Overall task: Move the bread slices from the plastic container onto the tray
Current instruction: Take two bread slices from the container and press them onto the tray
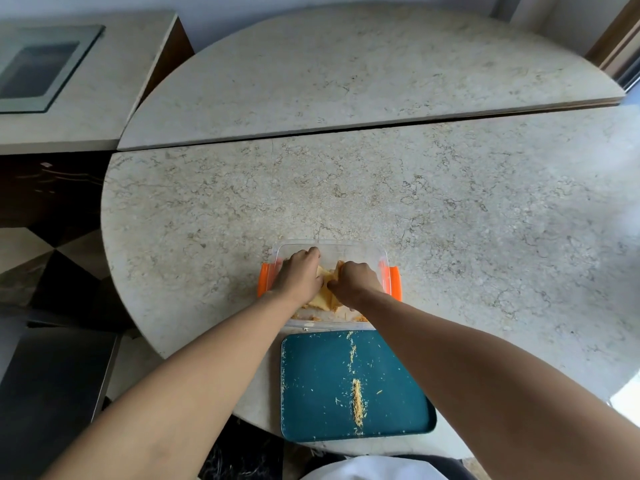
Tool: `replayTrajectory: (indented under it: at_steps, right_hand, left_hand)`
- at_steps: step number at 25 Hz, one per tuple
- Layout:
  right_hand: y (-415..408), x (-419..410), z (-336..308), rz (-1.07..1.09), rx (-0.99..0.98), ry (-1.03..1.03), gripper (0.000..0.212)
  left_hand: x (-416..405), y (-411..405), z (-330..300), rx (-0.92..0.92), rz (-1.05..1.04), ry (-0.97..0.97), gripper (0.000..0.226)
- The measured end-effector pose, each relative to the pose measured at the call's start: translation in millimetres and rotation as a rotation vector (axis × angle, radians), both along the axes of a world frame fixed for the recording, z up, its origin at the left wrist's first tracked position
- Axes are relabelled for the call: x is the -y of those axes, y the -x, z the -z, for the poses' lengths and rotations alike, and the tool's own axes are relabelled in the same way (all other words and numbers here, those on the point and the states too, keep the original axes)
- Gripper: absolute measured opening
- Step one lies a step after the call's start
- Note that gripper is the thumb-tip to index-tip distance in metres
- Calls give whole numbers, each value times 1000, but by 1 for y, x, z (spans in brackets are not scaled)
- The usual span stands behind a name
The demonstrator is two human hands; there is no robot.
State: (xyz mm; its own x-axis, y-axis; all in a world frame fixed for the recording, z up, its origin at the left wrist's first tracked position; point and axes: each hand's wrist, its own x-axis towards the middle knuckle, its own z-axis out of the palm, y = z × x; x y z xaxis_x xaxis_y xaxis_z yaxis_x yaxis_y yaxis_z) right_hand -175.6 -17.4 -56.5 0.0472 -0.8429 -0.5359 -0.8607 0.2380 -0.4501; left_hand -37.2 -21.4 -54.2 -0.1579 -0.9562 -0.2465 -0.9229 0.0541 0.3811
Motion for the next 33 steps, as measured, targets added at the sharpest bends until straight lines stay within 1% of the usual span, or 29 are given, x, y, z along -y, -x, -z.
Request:
replayTrajectory:
  at_steps: [5, 7, 11, 13, 16, 20, 23, 27, 31, 33]
  right_hand:
    - [1, -2, -6, 12, -1, 24, 3]
    - [1, -4, -11, 10, 11, 44, 5]
    - [4, -8, -29, 17, 52, 127, 14]
    - [12, -12, -39, 44, 95, 175, 6]
    - [30, -25, -52, 134, 161, 258, 10]
    - [47, -50, -65, 194, 301, 307, 16]
    - [56, -74, -75, 251, 431, 276, 19]
    - [66, -107, -84, 372, 655, 174, 18]
    - [86, -145, -78, 395, 768, 67, 14]
    - [96, -163, -64, 422, 774, 2, 15]
  left_hand:
    - [-2, 3, 0, -59, -181, -44, 39]
    - [-4, 3, -4, -95, -229, -55, 36]
    - [-12, -4, -14, -213, -289, 2, 33]
    - [-20, -12, -22, -305, -339, 57, 32]
    - [-37, -25, -33, -525, -422, 98, 36]
    - [-67, -35, -50, -764, -460, 125, 36]
    - [-91, -36, -66, -978, -534, 151, 35]
    - [-124, -35, -77, -1172, -669, 112, 38]
    - [-165, -45, -62, -1300, -725, -20, 37]
    - [-186, -49, -46, -1295, -752, -94, 38]
